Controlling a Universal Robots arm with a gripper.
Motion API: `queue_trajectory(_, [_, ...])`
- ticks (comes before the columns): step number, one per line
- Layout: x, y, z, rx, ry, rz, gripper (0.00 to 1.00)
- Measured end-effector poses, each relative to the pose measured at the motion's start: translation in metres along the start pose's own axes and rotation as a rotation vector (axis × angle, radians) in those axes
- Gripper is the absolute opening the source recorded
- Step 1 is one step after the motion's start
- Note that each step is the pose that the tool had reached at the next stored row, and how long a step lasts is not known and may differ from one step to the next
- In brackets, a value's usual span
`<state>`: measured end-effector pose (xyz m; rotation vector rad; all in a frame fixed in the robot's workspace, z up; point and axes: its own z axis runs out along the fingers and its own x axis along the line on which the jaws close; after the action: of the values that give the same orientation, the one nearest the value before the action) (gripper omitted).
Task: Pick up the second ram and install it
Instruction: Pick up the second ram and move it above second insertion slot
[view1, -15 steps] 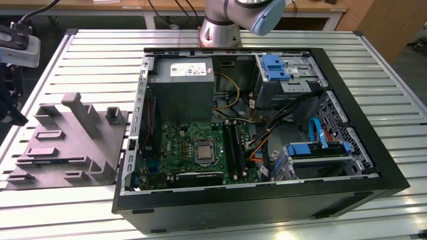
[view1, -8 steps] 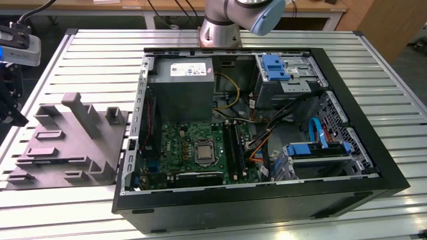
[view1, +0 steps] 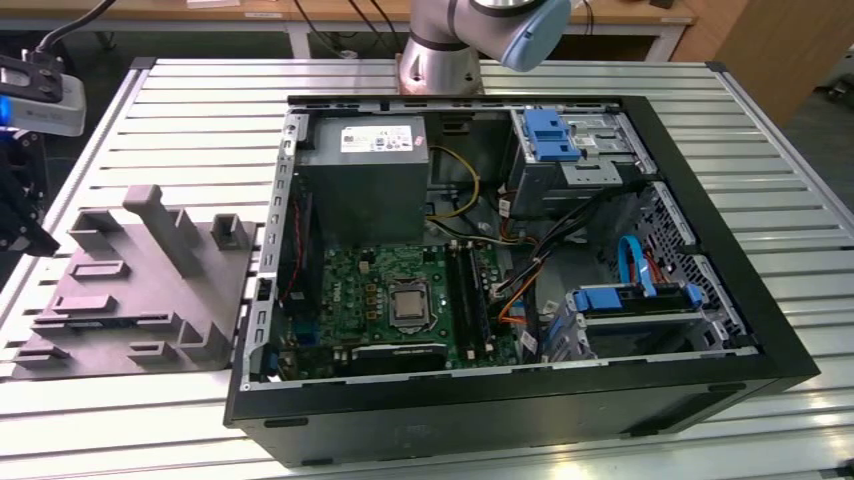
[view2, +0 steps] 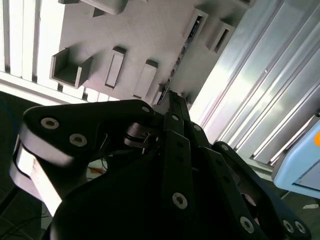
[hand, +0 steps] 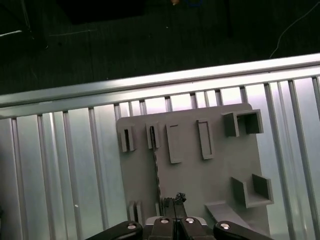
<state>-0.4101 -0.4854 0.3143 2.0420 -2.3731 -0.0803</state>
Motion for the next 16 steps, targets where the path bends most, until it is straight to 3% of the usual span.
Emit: queue_trajectory(16, [0.0033, -0.0009, 0.0212, -0.005, 0.0037, -0.07, 0.1])
